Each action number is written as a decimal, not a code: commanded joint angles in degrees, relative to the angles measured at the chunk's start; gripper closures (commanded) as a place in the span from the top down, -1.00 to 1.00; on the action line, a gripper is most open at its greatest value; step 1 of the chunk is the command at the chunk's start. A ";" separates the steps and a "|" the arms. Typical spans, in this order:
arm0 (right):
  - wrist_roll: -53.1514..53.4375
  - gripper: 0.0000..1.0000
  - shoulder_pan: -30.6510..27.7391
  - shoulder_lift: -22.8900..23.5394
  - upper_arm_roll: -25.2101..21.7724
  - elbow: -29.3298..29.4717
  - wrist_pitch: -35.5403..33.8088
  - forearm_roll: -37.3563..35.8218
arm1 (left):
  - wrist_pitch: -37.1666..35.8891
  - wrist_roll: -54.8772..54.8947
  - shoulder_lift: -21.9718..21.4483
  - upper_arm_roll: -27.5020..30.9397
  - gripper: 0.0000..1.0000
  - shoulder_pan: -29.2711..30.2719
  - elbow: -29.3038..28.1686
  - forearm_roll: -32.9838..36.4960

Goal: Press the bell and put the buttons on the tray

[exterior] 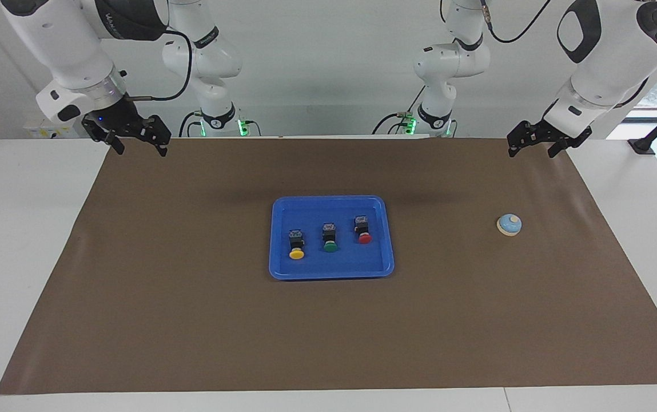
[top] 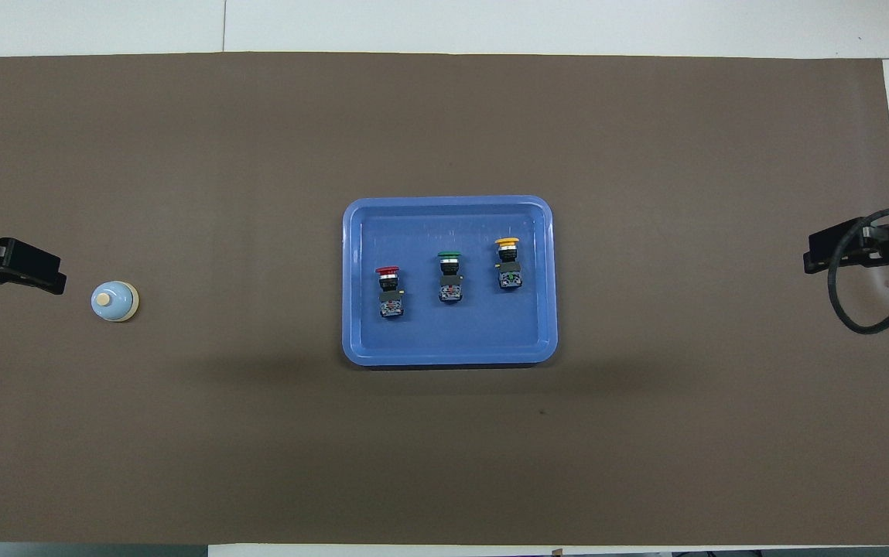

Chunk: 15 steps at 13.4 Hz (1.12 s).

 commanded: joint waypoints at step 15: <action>-1.11 1.00 -1.85 -0.71 1.21 -0.96 0.68 0.00 | -0.50 -0.13 -0.46 -0.02 1.00 0.17 0.18 0.31</action>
